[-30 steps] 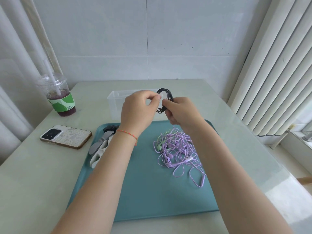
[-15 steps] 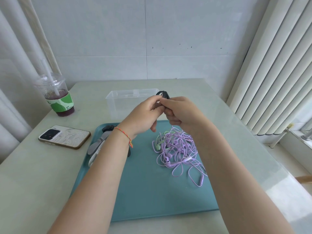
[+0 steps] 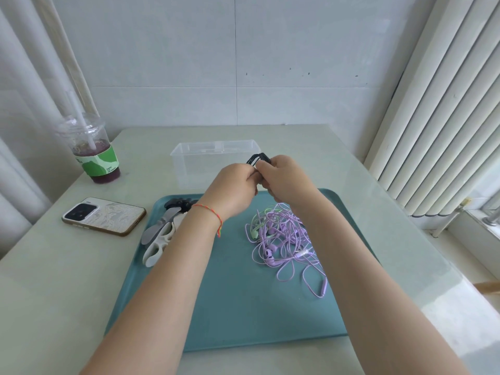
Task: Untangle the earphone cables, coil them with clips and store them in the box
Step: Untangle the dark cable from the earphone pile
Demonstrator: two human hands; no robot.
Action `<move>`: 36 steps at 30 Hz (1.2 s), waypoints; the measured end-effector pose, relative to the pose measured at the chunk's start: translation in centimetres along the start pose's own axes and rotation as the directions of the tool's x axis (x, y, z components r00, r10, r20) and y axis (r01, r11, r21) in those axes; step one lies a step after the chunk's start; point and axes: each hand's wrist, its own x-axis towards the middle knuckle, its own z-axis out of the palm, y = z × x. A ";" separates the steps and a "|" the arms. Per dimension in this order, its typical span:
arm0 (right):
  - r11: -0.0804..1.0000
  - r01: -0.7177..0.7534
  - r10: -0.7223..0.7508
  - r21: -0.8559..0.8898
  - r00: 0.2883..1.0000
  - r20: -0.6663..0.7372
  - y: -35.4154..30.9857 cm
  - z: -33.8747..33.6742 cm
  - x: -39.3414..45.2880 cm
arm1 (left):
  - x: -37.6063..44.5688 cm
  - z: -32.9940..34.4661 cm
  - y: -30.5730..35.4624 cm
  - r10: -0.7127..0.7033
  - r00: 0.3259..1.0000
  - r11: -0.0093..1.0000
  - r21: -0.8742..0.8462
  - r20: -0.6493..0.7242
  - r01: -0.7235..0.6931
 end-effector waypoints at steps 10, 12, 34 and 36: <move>0.941 0.067 -0.150 -0.331 0.962 -0.229 0.1 -0.1 -0.8 | -0.3 -0.6 0.1 -0.002 0.995 0.895 -0.444 0.101 0.047; 0.911 0.218 -0.308 -0.349 0.924 -0.228 0.0 -0.3 -1.0 | -0.5 -0.9 0.0 0.036 0.978 0.817 -0.570 0.206 0.090; 0.936 0.351 -0.352 -0.027 0.936 -0.025 -2.2 1.7 -5.3 | -5.6 -3.9 -1.6 0.044 0.813 0.325 -0.778 0.581 0.538; 0.939 0.337 -0.340 -0.072 0.940 -0.034 -1.9 2.0 -5.1 | -5.7 -3.8 -1.5 -0.008 0.826 0.368 -0.767 0.563 0.526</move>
